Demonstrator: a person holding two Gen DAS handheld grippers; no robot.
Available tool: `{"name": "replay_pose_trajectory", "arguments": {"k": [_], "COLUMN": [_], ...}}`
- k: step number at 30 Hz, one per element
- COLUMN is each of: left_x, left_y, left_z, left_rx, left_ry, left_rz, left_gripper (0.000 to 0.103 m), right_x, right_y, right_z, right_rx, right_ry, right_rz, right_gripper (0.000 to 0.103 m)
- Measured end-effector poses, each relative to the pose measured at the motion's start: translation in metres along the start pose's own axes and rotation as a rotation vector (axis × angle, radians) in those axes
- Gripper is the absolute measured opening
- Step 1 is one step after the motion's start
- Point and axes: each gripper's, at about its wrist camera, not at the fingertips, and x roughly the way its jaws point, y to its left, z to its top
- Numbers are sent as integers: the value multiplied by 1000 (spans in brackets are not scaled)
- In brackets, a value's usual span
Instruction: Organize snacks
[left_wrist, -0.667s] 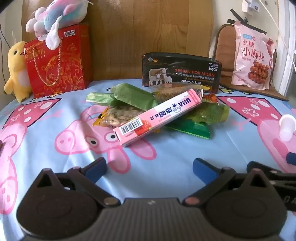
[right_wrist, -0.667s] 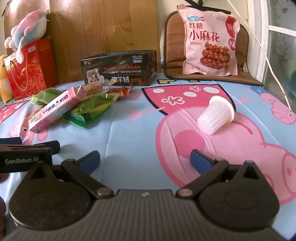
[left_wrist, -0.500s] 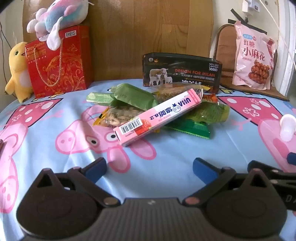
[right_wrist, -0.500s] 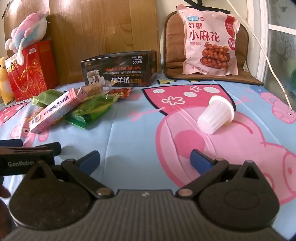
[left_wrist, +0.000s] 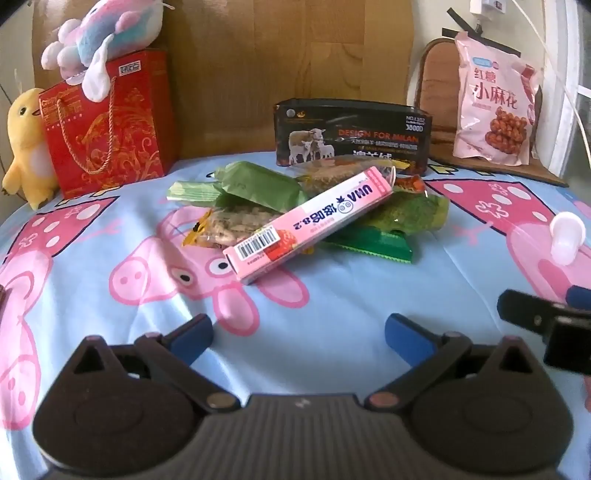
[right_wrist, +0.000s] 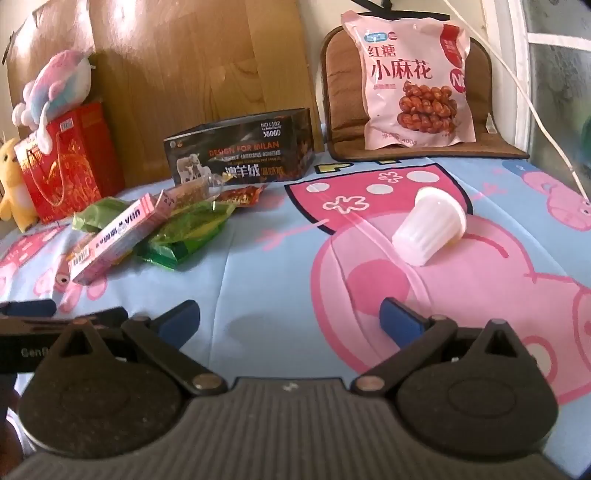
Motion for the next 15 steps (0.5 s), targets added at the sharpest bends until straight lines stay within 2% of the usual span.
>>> {"name": "replay_pose_trajectory", "arguments": {"k": [5, 8, 10, 15], "left_x": [-5, -15, -17, -10], "left_y": [4, 13, 18, 24], "left_z": [-3, -6, -7, -3], "left_rx": [26, -39, -75, -124], "left_ry": [-1, -73, -91, -53], "left_rz": [-40, -38, -25, -8], "left_gripper": [103, 103, 103, 103], "right_x": [-1, -3, -4, -5], "right_y": [-2, -8, -11, -14], "right_z": [0, -1, -2, -1], "right_rx": [29, 50, 68, 89], "right_ry": [-12, -22, -30, -37], "right_rz": [17, 37, 51, 67], "right_gripper": [103, 103, 103, 103]}}
